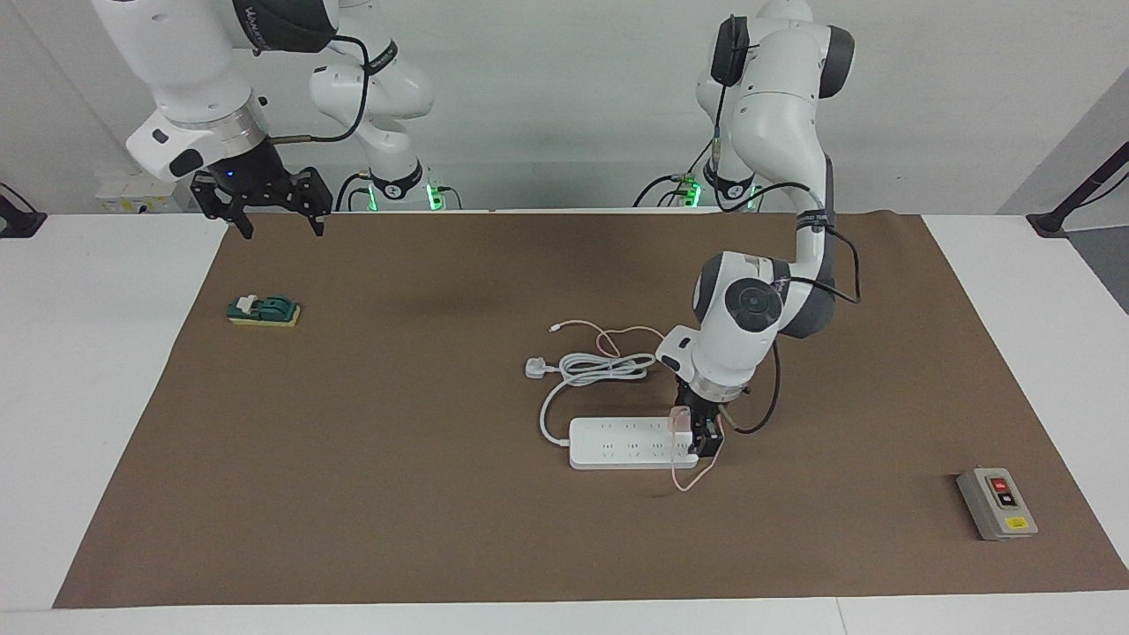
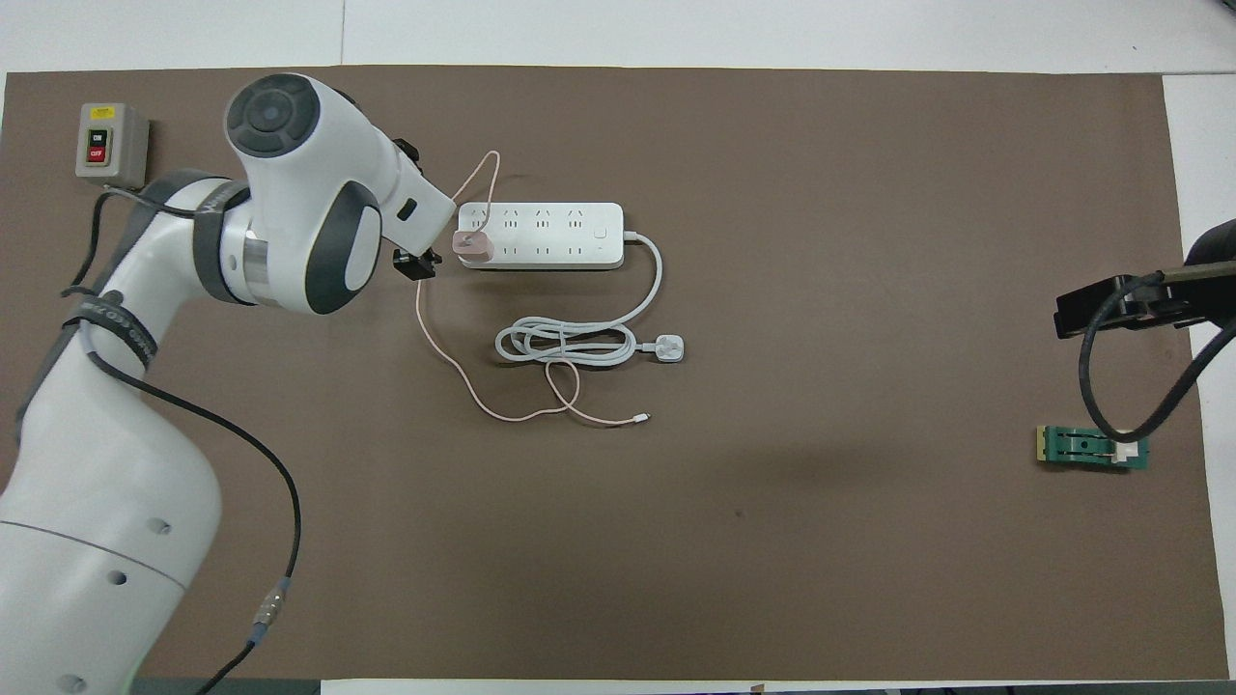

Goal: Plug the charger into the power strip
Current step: 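Open the left gripper and withdraw it from the charger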

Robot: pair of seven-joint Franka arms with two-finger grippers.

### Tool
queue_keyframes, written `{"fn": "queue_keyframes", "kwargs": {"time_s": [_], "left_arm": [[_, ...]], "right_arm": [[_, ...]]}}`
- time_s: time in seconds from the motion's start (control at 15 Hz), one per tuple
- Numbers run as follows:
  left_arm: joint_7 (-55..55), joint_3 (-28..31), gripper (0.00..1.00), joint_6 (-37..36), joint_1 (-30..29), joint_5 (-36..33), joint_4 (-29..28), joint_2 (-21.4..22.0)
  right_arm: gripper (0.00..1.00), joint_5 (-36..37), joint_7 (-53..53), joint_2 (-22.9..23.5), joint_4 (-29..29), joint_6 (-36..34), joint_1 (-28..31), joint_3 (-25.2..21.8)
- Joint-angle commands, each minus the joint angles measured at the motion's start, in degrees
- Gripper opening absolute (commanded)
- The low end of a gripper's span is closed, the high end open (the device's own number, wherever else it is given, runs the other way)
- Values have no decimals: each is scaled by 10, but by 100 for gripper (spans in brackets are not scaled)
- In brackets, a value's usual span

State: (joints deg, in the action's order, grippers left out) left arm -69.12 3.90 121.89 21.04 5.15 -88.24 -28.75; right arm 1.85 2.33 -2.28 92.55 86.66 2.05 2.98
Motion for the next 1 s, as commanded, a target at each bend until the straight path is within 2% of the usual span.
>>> {"fn": "queue_keyframes", "kwargs": {"time_s": [0.0,0.4,0.6,0.73,0.93], "left_arm": [[62,-3,100,-71,-20,8,-13,63],[239,-1,100,-218,-56,7,-9,176],[389,0,100,-303,-77,-10,-8,222],[502,1,100,-324,-104,-22,-11,248],[686,2,100,-319,-115,-29,-10,251]], "right_arm": [[100,-9,-8,-6,4,7,7,6],[100,-9,-8,-6,4,6,6,6],[100,-9,-8,-6,4,6,6,6],[100,-9,-8,-6,4,6,6,6],[100,-9,-8,-6,4,6,6,6]]}}
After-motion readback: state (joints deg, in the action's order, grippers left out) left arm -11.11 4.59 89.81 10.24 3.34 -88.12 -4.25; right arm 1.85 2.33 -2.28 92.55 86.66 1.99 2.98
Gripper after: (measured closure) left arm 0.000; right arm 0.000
